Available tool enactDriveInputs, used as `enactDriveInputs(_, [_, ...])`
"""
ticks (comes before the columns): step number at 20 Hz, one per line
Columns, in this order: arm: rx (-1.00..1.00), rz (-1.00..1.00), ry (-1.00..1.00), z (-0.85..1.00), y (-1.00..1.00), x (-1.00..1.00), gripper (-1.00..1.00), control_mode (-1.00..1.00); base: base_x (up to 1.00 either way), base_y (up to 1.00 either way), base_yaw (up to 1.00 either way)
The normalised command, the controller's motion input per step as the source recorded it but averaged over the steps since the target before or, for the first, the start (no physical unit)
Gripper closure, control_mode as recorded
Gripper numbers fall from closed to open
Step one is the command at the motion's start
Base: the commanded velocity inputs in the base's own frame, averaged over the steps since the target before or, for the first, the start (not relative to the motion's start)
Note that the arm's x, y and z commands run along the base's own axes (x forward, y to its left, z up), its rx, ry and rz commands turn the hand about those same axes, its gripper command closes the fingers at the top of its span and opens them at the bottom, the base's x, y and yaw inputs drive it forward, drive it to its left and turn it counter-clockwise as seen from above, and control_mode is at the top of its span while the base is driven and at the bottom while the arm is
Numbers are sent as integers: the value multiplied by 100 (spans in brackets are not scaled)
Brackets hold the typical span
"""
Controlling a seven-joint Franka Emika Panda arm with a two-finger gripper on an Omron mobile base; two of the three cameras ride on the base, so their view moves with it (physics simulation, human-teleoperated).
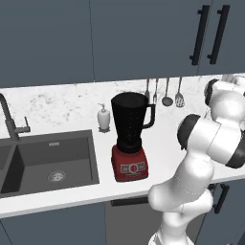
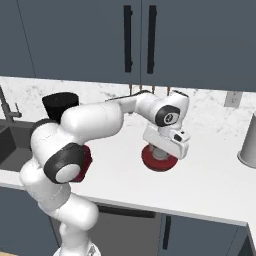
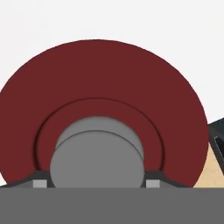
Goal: Close the lid blender by securely placing the lid on top.
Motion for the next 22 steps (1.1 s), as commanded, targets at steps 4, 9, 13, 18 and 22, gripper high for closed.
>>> enactDriveInputs(4, [-4,0,0,95,99,-57,100,-100,0,0,0])
enactDriveInputs(9, [-8,0,0,100,100,-36,100,-100,0,0,0])
enactDriveInputs(13, [-11,0,-7,100,100,-27,100,-100,0,0,0])
enactDriveInputs(18, [-16,0,-15,100,100,-16,100,-100,0,0,0])
enactDriveInputs(22, [-17,0,-13,100,98,-3,100,-100,0,0,0])
